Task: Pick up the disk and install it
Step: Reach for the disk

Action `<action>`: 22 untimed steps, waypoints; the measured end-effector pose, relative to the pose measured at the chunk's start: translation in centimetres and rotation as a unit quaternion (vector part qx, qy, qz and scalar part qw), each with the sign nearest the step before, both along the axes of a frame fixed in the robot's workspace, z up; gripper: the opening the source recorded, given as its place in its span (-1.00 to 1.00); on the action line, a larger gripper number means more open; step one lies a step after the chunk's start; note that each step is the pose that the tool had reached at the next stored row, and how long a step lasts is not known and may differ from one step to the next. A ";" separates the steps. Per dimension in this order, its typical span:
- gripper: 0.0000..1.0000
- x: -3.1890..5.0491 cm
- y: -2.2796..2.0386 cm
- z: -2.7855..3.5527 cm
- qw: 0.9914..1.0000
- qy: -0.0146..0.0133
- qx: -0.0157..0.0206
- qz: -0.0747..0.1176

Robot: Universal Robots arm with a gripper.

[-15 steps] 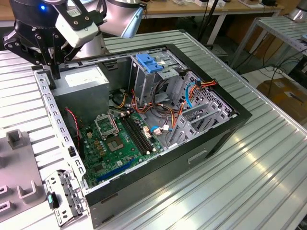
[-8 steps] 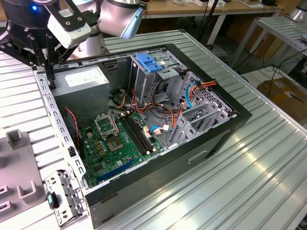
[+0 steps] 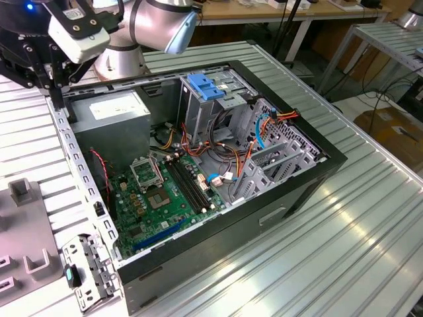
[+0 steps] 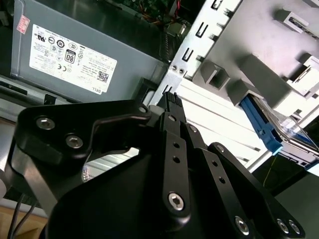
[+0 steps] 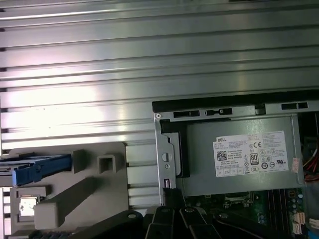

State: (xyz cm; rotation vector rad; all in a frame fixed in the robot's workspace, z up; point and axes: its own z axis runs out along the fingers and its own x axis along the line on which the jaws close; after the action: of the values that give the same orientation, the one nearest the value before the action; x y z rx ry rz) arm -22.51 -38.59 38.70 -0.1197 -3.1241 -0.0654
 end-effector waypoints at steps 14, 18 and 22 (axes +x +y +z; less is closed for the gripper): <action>-0.79 -3.14 0.85 -0.06 1.000 0.000 0.000 0.000; -0.79 -3.71 1.01 -0.06 1.000 0.000 0.000 0.000; -0.79 -4.15 1.14 -0.07 1.000 0.000 0.000 0.000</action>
State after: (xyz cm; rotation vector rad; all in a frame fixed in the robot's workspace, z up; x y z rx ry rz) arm -26.66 -37.45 38.63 -0.1198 -3.1241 -0.0655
